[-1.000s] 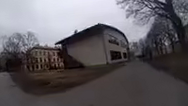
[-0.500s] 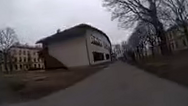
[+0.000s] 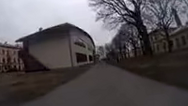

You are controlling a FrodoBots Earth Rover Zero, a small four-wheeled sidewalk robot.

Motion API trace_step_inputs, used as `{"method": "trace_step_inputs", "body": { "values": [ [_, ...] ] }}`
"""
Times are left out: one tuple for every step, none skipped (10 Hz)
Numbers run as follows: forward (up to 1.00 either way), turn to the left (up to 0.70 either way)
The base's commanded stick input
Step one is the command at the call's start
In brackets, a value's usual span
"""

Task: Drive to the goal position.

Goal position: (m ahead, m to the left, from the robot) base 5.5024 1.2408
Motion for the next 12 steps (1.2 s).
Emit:
{"method": "trace_step_inputs", "body": {
  "values": [
    [1.00,0.01],
    [1.00,0.01],
    [1.00,0.01],
    [1.00,0.01],
    [1.00,0.01],
    [1.00,0.01],
    [1.00,0.01],
    [1.00,0.01],
    [1.00,0.01],
    [1.00,0.01],
    [1.00,0.01],
    [1.00,0.01]
  ]
}}
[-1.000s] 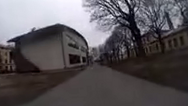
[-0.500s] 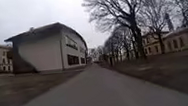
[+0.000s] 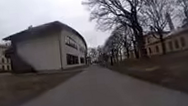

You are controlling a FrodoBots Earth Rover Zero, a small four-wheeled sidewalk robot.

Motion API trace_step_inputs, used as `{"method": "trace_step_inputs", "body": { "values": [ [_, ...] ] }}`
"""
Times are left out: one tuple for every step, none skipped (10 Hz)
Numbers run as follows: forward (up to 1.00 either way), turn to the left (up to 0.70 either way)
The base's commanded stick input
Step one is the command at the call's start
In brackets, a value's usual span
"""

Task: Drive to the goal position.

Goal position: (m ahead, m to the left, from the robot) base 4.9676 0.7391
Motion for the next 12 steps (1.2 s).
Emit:
{"method": "trace_step_inputs", "body": {
  "values": [
    [1.00,0.01],
    [1.00,0.01],
    [1.00,0.01],
    [1.00,0.01],
    [1.00,0.01],
    [1.00,0.01],
    [1.00,0.01],
    [1.00,0.01],
    [1.00,0.01],
    [1.00,0.01],
    [1.00,0.01],
    [1.00,0.01]
  ]
}}
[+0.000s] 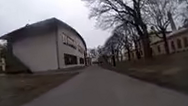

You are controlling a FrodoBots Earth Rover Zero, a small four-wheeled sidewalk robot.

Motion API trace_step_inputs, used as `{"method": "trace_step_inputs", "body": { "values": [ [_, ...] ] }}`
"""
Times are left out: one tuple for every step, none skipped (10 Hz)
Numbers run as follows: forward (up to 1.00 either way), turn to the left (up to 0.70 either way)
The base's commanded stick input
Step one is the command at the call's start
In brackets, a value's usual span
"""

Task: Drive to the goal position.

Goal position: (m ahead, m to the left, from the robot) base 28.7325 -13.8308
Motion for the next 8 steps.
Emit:
{"method": "trace_step_inputs", "body": {
  "values": [
    [1.00,0.01],
    [1.00,0.01],
    [1.00,0.01],
    [1.00,0.01],
    [1.00,0.01],
    [1.00,0.01],
    [1.00,0.01],
    [1.00,0.01]
  ]
}}
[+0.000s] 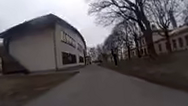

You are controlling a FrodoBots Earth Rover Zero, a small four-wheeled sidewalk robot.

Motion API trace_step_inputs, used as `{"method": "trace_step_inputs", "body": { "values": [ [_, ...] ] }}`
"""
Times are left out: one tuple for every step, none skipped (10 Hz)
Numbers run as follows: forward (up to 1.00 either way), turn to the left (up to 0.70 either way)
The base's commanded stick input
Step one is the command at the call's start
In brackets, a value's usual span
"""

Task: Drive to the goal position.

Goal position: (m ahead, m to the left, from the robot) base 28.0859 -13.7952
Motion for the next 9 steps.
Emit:
{"method": "trace_step_inputs", "body": {
  "values": [
    [1.00,0.01],
    [1.00,0.01],
    [1.00,0.01],
    [1.00,0.01],
    [1.00,0.01],
    [1.00,0.01],
    [1.00,0.01],
    [1.00,0.01],
    [1.00,0.01]
  ]
}}
